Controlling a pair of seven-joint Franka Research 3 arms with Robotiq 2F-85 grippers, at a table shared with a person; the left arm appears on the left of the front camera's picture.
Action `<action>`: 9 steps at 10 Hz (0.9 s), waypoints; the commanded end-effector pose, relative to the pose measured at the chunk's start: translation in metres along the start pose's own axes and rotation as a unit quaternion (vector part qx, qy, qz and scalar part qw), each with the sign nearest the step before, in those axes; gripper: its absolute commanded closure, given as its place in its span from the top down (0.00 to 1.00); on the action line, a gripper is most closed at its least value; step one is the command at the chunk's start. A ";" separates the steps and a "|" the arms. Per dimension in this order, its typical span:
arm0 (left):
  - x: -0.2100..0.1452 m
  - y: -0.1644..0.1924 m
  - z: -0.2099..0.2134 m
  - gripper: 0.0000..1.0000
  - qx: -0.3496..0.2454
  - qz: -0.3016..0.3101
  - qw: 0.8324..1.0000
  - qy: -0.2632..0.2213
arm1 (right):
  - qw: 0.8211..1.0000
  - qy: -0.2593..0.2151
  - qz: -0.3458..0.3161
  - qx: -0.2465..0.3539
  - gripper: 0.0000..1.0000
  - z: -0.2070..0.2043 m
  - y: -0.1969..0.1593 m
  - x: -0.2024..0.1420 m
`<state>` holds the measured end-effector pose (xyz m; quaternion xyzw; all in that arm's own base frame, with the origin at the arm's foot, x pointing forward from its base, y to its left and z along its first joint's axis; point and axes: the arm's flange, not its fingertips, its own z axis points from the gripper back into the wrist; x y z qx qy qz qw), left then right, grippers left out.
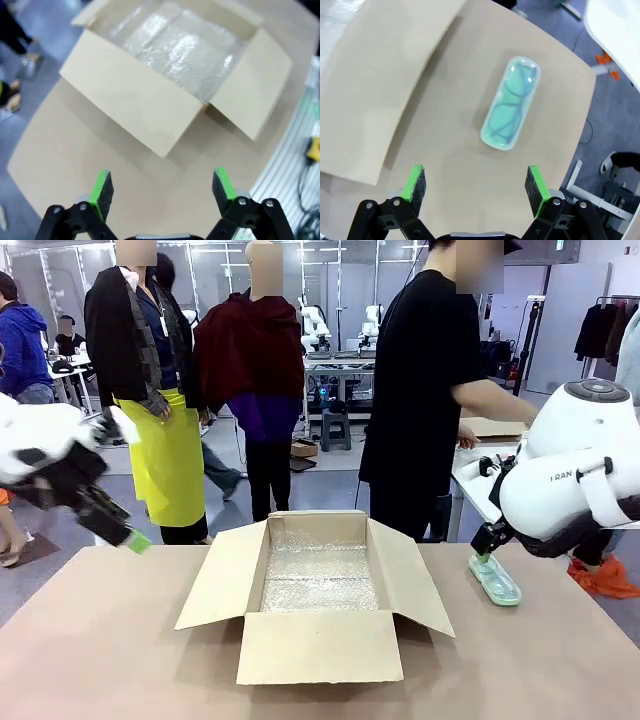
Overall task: Pack the glasses set securely to prepare it for shipping.
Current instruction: Place the Glasses case inside the Package Box.
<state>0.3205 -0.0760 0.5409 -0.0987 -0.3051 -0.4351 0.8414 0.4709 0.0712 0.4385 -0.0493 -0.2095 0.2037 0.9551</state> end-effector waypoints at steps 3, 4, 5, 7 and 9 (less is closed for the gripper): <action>-0.060 -0.003 0.045 1.00 -0.058 -0.087 0.987 -0.119 | 0.996 0.040 -0.082 -0.006 1.00 -0.052 -0.024 0.025; -0.062 0.001 0.046 1.00 -0.066 -0.055 0.987 -0.135 | 0.994 0.050 -0.093 -0.005 1.00 -0.067 -0.031 0.027; -0.033 0.015 0.064 1.00 -0.026 -0.082 0.992 -0.088 | 0.993 0.059 -0.103 -0.015 1.00 -0.083 -0.039 0.030; -0.033 0.015 0.064 1.00 -0.026 -0.082 0.992 -0.088 | 0.993 0.059 -0.106 0.011 1.00 -0.114 -0.052 0.030; -0.033 0.015 0.064 1.00 -0.026 -0.082 0.992 -0.088 | 0.993 0.049 -0.103 0.021 1.00 -0.135 -0.061 0.031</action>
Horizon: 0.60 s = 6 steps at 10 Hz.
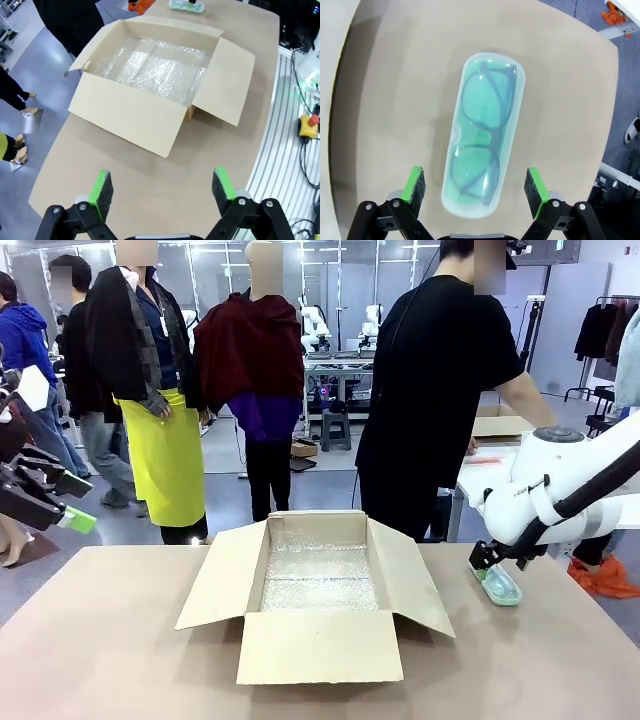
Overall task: Pack the glasses set securely to prepare it for shipping.
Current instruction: Place the Glasses case inside the Package Box.
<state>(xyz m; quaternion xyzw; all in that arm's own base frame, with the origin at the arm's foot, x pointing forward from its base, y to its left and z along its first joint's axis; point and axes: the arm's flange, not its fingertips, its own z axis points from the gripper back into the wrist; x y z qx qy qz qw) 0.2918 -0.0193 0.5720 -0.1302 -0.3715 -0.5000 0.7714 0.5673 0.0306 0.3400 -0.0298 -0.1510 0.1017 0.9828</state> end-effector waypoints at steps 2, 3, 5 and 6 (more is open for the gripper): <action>0.000 0.000 0.003 1.00 -0.002 0.001 1.000 -0.004 | 1.000 -0.004 -0.009 0.009 1.00 -0.019 -0.011 0.013; 0.000 0.000 0.003 1.00 -0.002 0.001 1.000 -0.004 | 1.000 0.006 -0.013 0.010 1.00 -0.026 -0.013 0.015; 0.000 0.000 0.003 1.00 -0.002 0.001 1.000 -0.004 | 0.999 0.012 -0.024 0.022 1.00 -0.033 -0.019 0.016; 0.000 0.000 0.003 1.00 -0.002 0.001 1.000 -0.004 | 0.999 0.017 -0.027 0.026 1.00 -0.034 -0.020 0.015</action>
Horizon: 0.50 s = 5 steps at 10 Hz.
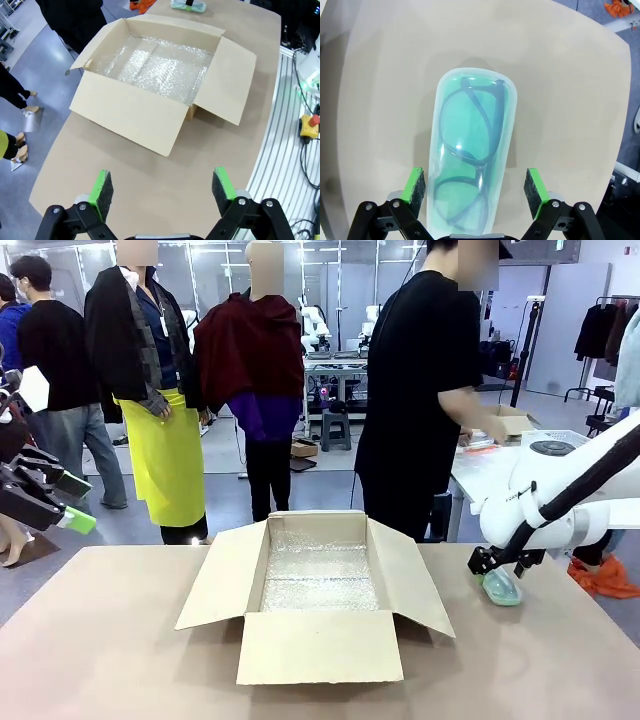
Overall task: Pack the glasses set securely to prepare it for shipping.
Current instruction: Place the Glasses case inside the Package Box.
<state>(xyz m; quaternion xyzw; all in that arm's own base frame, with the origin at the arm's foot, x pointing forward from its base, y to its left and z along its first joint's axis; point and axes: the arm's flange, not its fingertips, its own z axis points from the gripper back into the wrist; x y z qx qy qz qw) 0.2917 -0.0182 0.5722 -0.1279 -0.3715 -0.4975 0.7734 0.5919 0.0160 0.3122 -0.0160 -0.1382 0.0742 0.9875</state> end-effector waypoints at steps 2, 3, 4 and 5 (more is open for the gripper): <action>0.000 0.000 0.002 1.00 -0.005 -0.002 1.000 -0.006 | 1.000 0.014 0.003 0.021 0.81 0.000 -0.004 0.004; 0.000 0.000 0.002 1.00 -0.005 -0.002 1.000 -0.006 | 0.999 0.014 -0.003 0.032 0.64 0.001 -0.006 0.005; 0.000 0.000 0.002 1.00 -0.005 -0.002 1.000 -0.006 | 0.999 0.014 -0.004 0.028 0.61 0.003 -0.007 0.006; 0.000 0.000 0.002 1.00 -0.005 -0.002 1.000 -0.006 | 1.000 0.013 -0.006 0.024 0.45 0.005 -0.008 0.006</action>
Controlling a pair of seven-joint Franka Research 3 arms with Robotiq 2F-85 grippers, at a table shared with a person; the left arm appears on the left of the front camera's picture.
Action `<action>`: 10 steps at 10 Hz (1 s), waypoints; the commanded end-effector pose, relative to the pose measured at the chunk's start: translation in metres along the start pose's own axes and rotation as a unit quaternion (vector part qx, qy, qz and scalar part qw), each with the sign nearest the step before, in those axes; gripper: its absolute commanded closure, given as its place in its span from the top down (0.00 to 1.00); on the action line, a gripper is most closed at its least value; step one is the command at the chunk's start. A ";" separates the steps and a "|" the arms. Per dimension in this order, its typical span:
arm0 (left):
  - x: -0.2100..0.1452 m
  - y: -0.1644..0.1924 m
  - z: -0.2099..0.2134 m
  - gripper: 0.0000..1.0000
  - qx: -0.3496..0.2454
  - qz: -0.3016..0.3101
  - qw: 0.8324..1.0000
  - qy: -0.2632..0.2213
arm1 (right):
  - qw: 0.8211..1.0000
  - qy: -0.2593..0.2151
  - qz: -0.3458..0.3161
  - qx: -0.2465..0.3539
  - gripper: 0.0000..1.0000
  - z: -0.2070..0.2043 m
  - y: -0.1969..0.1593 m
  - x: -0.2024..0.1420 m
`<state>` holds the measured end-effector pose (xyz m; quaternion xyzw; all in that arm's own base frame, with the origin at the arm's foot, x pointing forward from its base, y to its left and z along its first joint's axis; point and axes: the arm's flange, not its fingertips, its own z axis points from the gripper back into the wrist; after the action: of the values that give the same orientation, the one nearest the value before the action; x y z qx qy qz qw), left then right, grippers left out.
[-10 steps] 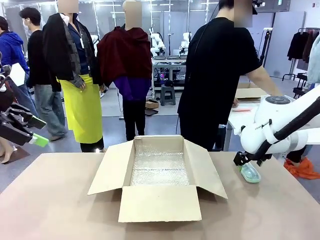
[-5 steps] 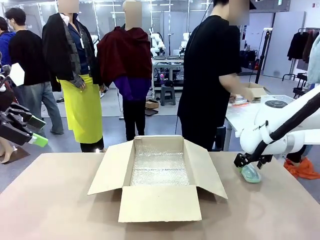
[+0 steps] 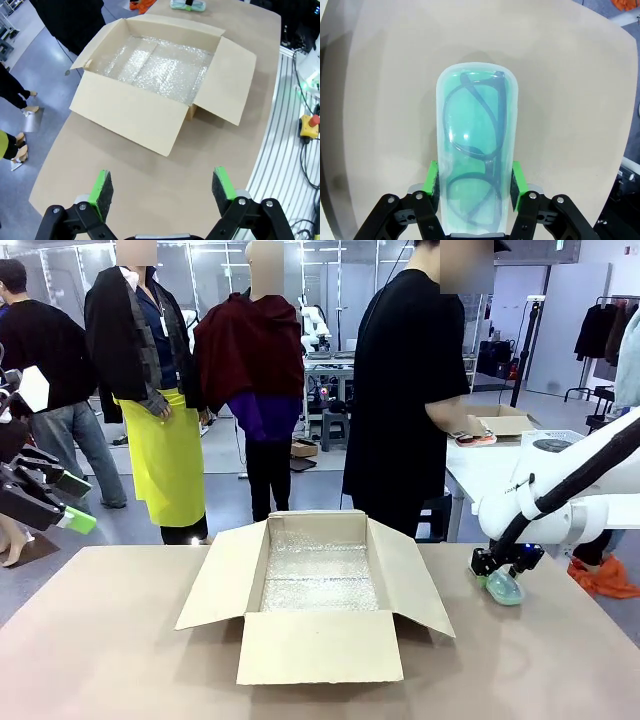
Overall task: Pack the glasses set securely to prepare it for shipping.
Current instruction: Place the Glasses case inside the Package Box.
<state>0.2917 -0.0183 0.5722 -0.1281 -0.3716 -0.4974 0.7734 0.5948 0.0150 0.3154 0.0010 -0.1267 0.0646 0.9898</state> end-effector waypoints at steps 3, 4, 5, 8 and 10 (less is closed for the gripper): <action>0.000 0.000 0.002 1.00 -0.005 -0.002 1.000 -0.006 | 1.000 -0.005 0.008 0.008 0.46 0.032 0.000 0.003; 0.000 0.000 0.002 1.00 -0.005 -0.002 1.000 -0.006 | 0.999 -0.017 0.029 0.010 0.46 0.054 0.009 0.007; 0.000 0.000 0.002 1.00 -0.005 -0.002 1.000 -0.006 | 0.998 -0.031 0.057 0.017 0.46 0.075 0.022 0.012; 0.000 0.000 0.002 1.00 -0.005 -0.002 1.000 -0.006 | 0.976 -0.049 0.210 0.007 0.46 0.135 0.068 0.028; 0.000 0.000 0.002 1.00 -0.005 -0.002 1.000 -0.006 | 0.936 -0.058 0.346 0.019 0.46 0.171 0.106 0.042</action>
<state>0.2916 -0.0184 0.5725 -0.1275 -0.3716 -0.4974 0.7735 0.5733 0.1219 0.4824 -0.0274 -0.1785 0.3326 0.9256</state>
